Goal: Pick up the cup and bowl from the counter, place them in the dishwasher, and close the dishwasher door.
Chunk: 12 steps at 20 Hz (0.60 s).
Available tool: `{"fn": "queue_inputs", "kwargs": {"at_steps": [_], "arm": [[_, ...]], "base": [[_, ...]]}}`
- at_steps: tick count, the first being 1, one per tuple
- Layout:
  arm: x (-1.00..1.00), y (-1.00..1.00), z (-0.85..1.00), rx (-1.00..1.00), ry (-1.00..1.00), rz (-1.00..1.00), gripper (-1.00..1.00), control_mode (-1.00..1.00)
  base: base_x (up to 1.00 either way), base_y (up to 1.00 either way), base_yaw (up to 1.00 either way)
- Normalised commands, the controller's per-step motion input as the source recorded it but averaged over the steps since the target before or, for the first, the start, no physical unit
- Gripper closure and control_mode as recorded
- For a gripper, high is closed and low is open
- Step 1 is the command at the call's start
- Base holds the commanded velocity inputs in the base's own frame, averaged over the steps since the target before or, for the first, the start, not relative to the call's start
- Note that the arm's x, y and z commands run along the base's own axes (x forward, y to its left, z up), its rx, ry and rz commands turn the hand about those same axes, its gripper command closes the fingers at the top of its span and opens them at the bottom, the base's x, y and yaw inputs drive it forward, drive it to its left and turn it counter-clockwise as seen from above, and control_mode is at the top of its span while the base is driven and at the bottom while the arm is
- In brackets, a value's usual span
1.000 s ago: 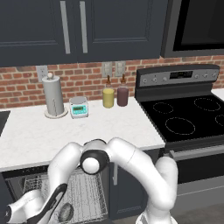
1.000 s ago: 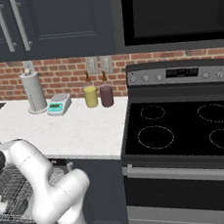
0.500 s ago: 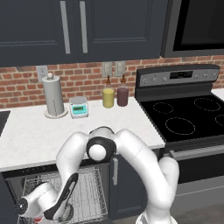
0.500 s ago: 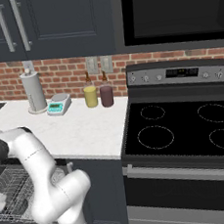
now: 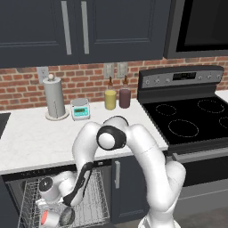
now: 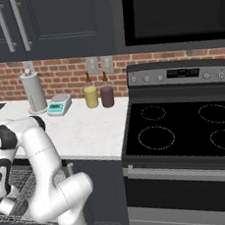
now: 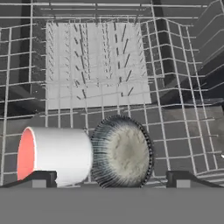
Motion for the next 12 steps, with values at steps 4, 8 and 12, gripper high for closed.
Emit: {"fn": "queue_inputs", "kwargs": {"at_steps": [4, 8, 12], "arm": [[0.1, -0.14, 0.0, 0.0, 0.25, 0.0, -1.0, -1.0], [-0.01, 0.0, 0.0, 0.0, 0.14, 0.0, -1.0, -1.0], [-0.27, 0.0, 0.29, 0.0, 0.02, 0.0, -1.0, -1.0]], "base": [[0.0, 0.0, 0.0], [0.0, 0.0, 0.0], [0.0, 0.0, 0.0]]}}
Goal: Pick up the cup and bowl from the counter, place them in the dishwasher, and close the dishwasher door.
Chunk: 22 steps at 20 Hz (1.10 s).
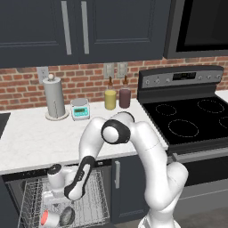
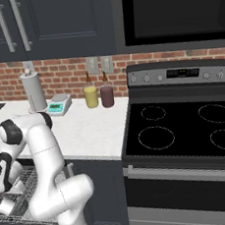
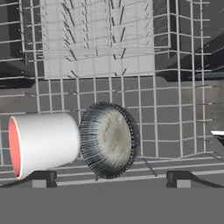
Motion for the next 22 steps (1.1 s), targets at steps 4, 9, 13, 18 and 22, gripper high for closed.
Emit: {"fn": "queue_inputs", "kwargs": {"at_steps": [4, 9, 13, 18, 22], "arm": [[-0.46, 0.08, 0.45, -0.01, 0.07, 0.0, -1.0, -1.0], [-0.51, 0.3, 0.05, 0.0, 0.18, 0.0, -1.0, -1.0], [-0.66, 0.01, -0.03, 0.0, 0.05, -0.01, -1.0, -1.0], [-0.48, -0.01, -0.24, -0.08, 0.0, -0.01, -1.0, -1.0], [-0.29, 0.0, -0.36, -0.16, -0.01, 0.0, -1.0, -1.0]], "base": [[0.0, 0.0, 0.0], [0.0, 0.0, 0.0], [0.0, 0.0, 0.0], [0.0, 0.0, 0.0], [0.0, 0.0, 0.0]]}}
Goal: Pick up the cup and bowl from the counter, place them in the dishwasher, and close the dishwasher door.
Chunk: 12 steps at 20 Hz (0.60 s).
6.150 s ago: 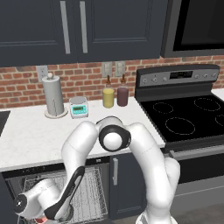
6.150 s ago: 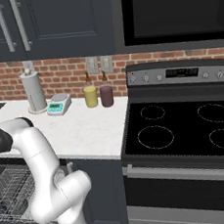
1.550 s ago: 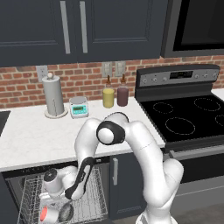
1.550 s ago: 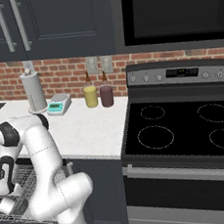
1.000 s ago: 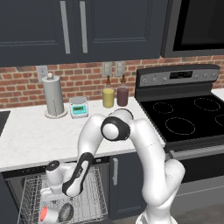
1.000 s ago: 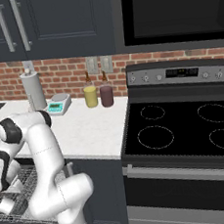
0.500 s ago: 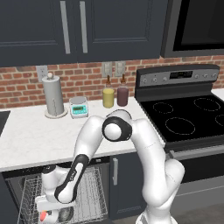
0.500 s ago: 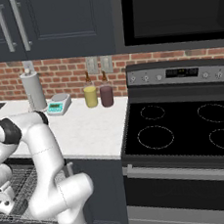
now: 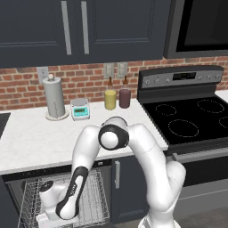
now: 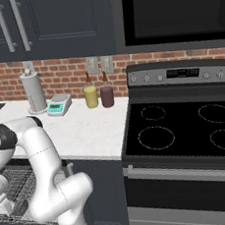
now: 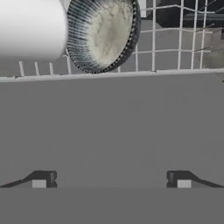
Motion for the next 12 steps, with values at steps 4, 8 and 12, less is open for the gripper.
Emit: {"fn": "queue_inputs", "kwargs": {"at_steps": [4, 8, 12], "arm": [[-0.02, -0.13, -0.42, -0.07, -0.03, 0.0, -1.0, -1.0], [0.0, -0.27, -0.37, 0.0, 0.0, 0.0, -1.0, -1.0], [0.14, -0.26, -0.29, 0.0, 0.0, 0.0, -1.0, -1.0]], "base": [[0.0, 0.0, 0.0], [0.0, 0.0, 0.0], [0.0, 0.0, 0.0]]}}
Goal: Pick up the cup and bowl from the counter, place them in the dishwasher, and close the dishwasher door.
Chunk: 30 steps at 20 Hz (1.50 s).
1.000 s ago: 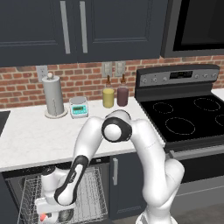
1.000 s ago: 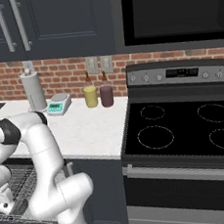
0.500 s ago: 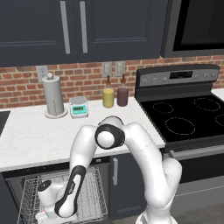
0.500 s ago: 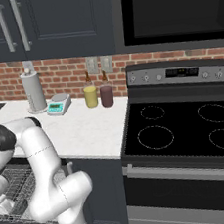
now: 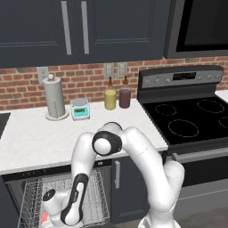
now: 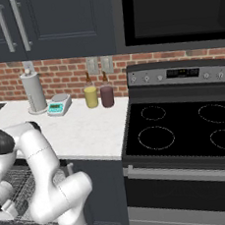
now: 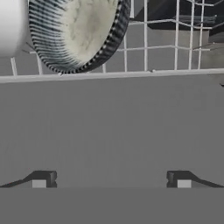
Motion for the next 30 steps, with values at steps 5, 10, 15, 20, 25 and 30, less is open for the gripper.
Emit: {"fn": "queue_inputs", "kwargs": {"at_steps": [5, 10, 15, 20, 25, 30], "arm": [[0.03, -0.07, -0.38, 0.0, -0.04, 0.0, -1.0, -1.0], [0.1, -0.03, -0.19, -0.01, -0.17, 0.0, -1.0, -1.0], [0.35, -0.03, -0.1, -0.03, -0.14, 0.0, -1.0, -1.0], [0.7, -0.28, -0.08, 0.0, -0.11, 0.03, -1.0, -1.0], [0.75, -0.31, -0.08, 0.0, -0.15, 0.05, -1.0, -1.0], [0.82, -0.28, -0.08, 0.0, -0.13, 0.06, -1.0, -1.0]], "base": [[0.0, 0.0, 0.0], [0.0, 0.0, 0.0], [0.0, 0.0, 0.0], [0.0, 0.0, 0.0], [0.0, 0.0, 0.0], [0.0, 0.0, 0.0]]}}
